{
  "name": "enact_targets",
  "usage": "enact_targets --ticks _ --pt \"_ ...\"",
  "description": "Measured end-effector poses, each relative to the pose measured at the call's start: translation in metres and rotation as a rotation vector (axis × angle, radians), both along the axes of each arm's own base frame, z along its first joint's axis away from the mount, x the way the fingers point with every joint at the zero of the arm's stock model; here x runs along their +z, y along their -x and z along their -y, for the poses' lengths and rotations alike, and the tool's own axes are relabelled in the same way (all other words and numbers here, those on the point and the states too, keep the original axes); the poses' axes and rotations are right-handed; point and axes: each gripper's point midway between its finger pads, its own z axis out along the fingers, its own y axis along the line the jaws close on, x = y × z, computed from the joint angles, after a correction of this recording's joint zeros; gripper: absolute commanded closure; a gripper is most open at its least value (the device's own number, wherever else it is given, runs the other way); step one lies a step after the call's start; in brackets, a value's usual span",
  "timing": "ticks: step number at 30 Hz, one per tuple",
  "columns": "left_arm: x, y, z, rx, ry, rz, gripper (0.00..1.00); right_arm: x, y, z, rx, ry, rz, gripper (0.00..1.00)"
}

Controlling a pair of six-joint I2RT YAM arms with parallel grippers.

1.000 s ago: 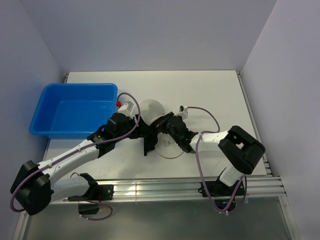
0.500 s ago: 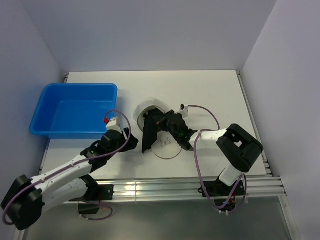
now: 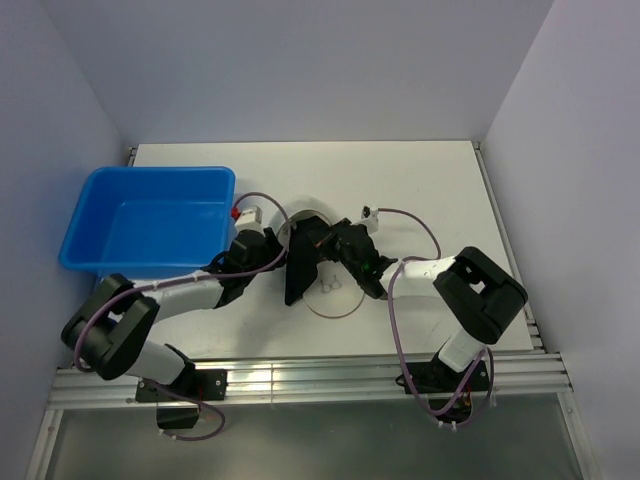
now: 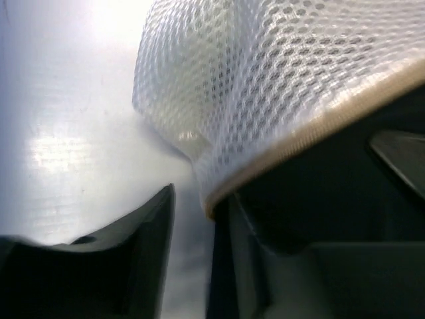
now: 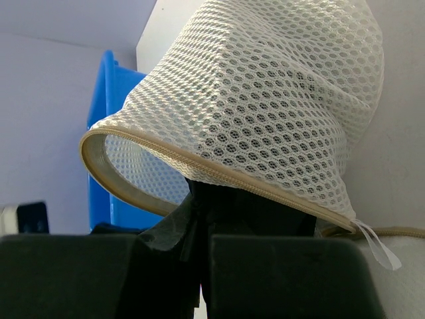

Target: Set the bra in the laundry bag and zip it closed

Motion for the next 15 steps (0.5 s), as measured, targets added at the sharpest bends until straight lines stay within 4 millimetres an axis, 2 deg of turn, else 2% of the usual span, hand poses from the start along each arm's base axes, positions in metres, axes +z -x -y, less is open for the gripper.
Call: enact_targets --ticks 3,9,15 --pt "-0.006 -0.012 0.005 0.003 -0.008 0.001 1.00 0.000 -0.001 0.001 0.002 0.000 -0.001 1.00" --pt "-0.005 -0.010 0.011 -0.018 0.019 0.009 1.00 0.001 -0.007 0.009 -0.017 -0.008 -0.004 1.00" --pt "0.007 0.026 0.020 -0.116 0.090 -0.005 1.00 0.007 -0.017 0.016 -0.081 -0.023 -0.028 1.00"
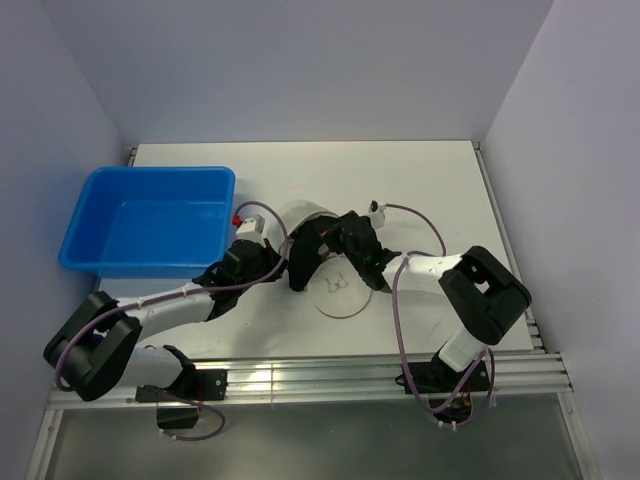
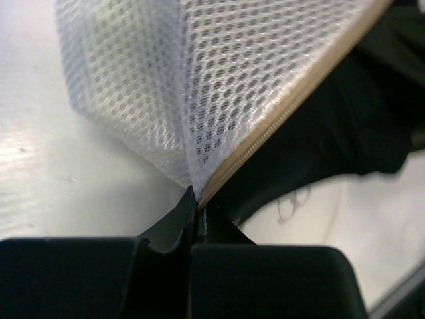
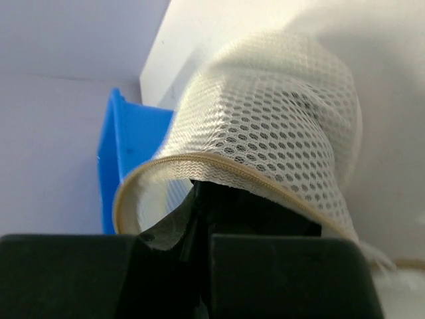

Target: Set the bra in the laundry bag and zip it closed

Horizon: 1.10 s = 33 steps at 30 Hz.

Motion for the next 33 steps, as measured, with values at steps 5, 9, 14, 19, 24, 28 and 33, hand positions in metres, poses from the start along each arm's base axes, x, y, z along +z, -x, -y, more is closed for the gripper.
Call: enact_targets --ticks 5,9,14,19,24,28,33 --pt "0.013 0.031 0.015 -0.136 0.057 -0.034 1.00 0.017 -0.017 0.007 -0.064 -0.010 0.007 1.00" --pt "0.016 0.059 0.026 -0.239 0.118 -0.081 1.00 0.027 -0.020 0.013 -0.102 0.019 0.023 1.00" --pt "0.033 0.078 0.036 -0.306 0.199 -0.096 1.00 0.013 -0.012 0.021 -0.131 0.155 0.013 1.00" --pt "0.058 0.087 0.039 -0.312 0.286 -0.090 1.00 0.017 -0.008 0.017 -0.107 0.287 0.052 0.88" --pt "0.090 0.087 0.037 -0.273 0.386 -0.053 1.00 0.021 0.001 0.018 -0.002 0.447 0.072 0.40" --pt "0.095 0.084 0.035 -0.231 0.418 -0.057 1.00 0.049 0.012 0.011 0.148 0.556 0.100 0.18" --pt "0.093 0.081 0.036 -0.206 0.440 -0.076 1.00 0.112 0.033 -0.006 0.369 0.593 0.209 0.03"
